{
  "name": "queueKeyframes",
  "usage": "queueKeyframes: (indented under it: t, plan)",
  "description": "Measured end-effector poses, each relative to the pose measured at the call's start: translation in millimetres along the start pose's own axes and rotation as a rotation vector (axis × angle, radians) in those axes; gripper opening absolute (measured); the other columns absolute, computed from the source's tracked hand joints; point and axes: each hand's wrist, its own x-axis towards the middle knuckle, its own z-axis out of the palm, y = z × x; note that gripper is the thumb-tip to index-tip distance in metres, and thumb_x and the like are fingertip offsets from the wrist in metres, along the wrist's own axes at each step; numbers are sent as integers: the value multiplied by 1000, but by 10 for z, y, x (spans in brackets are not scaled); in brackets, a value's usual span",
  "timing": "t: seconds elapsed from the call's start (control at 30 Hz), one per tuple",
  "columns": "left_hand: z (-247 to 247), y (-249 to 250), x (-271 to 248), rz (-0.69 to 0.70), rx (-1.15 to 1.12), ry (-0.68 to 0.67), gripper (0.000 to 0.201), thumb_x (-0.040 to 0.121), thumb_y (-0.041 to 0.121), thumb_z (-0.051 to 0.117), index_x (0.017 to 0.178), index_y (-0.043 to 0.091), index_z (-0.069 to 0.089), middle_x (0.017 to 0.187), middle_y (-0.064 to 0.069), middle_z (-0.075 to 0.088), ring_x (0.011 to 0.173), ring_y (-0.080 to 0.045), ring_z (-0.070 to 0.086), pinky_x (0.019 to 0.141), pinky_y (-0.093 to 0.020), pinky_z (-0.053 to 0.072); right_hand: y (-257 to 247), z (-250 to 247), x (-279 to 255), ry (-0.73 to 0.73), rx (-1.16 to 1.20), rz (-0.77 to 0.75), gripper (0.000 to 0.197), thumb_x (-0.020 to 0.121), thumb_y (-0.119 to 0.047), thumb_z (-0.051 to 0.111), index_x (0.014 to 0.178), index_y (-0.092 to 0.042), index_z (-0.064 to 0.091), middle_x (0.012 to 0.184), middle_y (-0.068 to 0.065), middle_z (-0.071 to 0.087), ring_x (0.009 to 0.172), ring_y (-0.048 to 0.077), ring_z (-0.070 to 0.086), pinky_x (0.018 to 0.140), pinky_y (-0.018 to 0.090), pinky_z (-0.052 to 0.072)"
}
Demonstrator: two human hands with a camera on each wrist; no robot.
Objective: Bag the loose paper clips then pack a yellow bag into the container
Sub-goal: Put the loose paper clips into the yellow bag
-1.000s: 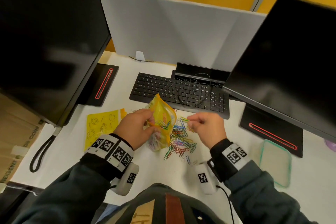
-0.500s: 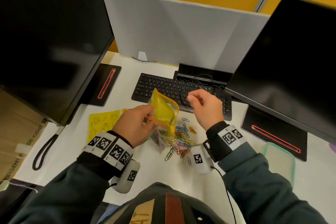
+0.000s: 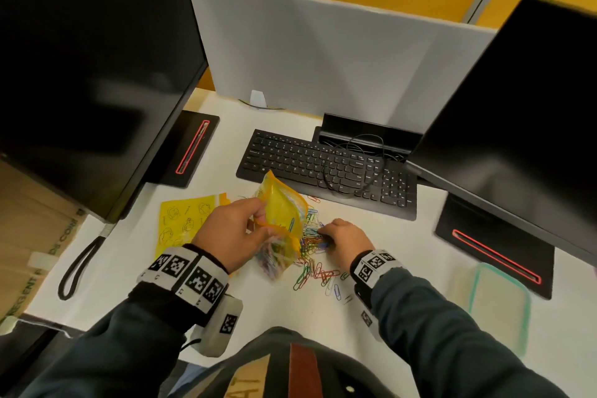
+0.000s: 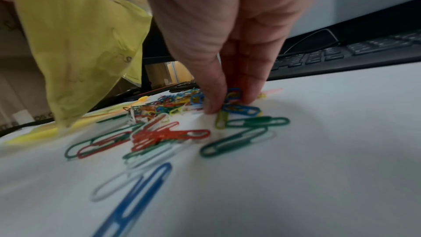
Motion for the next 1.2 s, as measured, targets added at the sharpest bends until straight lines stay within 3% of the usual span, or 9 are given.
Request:
queueKeyframes:
  t: [0.17, 0.37, 0.53, 0.67, 0.8, 0.87, 1.03, 1.1, 1.2]
  plan:
    - [24, 23, 77, 4, 8, -14, 33, 72, 27, 71, 60, 30, 40, 106, -8, 68, 75, -17, 59, 71, -39, 52, 19, -63, -12, 71, 84, 75, 29, 89, -8, 47, 111, -14, 63, 109, 11, 66, 102, 29, 58, 88, 29, 45]
    - [90, 103, 143, 32, 55, -63, 31, 72, 29, 70, 61, 31, 41, 105, -6, 68, 76, -15, 59, 73, -38, 52, 88, -306, -209, 267, 365, 196, 17, 85, -9, 60, 96, -13, 72, 92, 5, 73, 80, 16, 61, 77, 21, 46]
    - [95, 122, 168, 48, 154, -142, 31, 72, 35, 68, 60, 31, 40, 89, -3, 68, 75, -18, 58, 70, -35, 50, 36, -653, -415, 363, 624, 240, 15, 82, -6, 64, 93, -12, 73, 73, -6, 64, 67, 8, 58, 68, 25, 49]
    - [125, 149, 204, 77, 212, -184, 25, 74, 33, 67, 66, 27, 44, 76, 5, 58, 74, -17, 56, 62, -26, 41, -146, -962, -483, 329, 370, 129, 15, 84, -11, 62, 92, -16, 74, 75, -2, 65, 62, 3, 53, 62, 18, 43]
    - [179, 241, 218, 171, 229, -210, 20, 76, 30, 65, 71, 24, 46, 77, 7, 54, 77, -17, 53, 64, -25, 35, -477, -1053, -429, 212, -74, -30, 27, 87, -7, 49, 97, -19, 71, 95, 7, 70, 94, 26, 61, 76, 30, 46]
    - [196, 283, 206, 198, 206, -189, 17, 75, 29, 65, 72, 23, 49, 77, 7, 54, 75, -17, 52, 63, -26, 35, -623, -1015, -390, 150, -93, -98, 28, 84, -4, 47, 95, -14, 70, 95, 12, 69, 94, 30, 61, 73, 30, 46]
    - [166, 167, 134, 150, 96, -120, 14, 75, 26, 65, 73, 20, 52, 76, 7, 55, 73, -18, 54, 66, -30, 43, -727, -874, -373, 248, 339, -215, 29, 77, 1, 49, 83, -21, 66, 82, 3, 69, 74, 22, 63, 69, 28, 50]
    - [107, 55, 116, 87, 40, -87, 17, 75, 25, 65, 68, 23, 50, 84, -2, 64, 73, -20, 56, 72, -35, 48, -616, -812, -304, 360, 507, -157, 34, 77, 4, 47, 74, -27, 59, 76, 0, 67, 72, 19, 65, 68, 31, 52]
    - [19, -83, 83, 44, -4, -27, 35, 75, 24, 67, 58, 31, 37, 97, -6, 69, 70, -20, 59, 73, -40, 51, -422, -724, -165, 388, 898, 30, 39, 77, 17, 40, 69, -18, 56, 74, 8, 63, 60, 12, 66, 62, 31, 57]
